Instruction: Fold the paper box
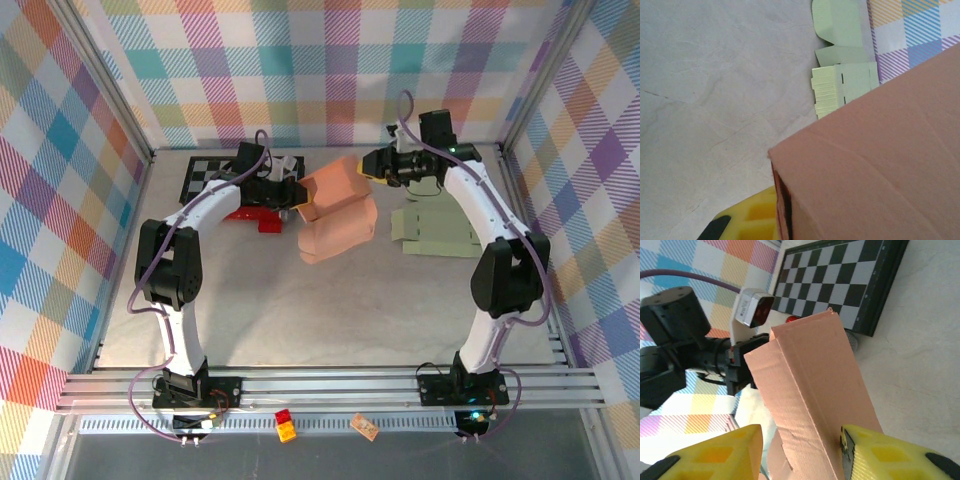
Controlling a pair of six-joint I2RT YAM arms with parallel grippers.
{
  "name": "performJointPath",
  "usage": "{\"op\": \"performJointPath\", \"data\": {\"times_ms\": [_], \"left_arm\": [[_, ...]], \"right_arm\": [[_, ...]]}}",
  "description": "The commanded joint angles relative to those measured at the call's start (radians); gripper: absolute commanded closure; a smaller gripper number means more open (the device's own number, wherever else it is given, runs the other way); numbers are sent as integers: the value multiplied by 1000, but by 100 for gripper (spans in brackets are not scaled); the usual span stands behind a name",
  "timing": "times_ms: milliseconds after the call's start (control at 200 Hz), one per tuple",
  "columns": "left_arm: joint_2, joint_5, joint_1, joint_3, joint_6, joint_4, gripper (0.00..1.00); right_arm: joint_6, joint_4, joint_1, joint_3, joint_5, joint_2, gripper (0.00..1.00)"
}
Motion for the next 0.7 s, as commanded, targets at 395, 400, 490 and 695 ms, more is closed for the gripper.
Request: {"op": "performJointPath", "data": {"times_ms": [395, 400, 490, 695], "left_arm": [[-26, -11, -10, 27, 35, -50, 100], [-27, -11, -10, 26, 35, -50, 100], [-29, -11, -12, 26, 40, -56, 100], [-30, -13, -17, 25, 45, -61, 100]], "right_arm": [[-122, -182, 84, 122, 278, 62, 69], [-123, -184, 83, 122, 282, 62, 69], [-139, -207, 99, 149, 346, 73, 71], [-162, -248, 138, 193, 449, 106, 76]]}}
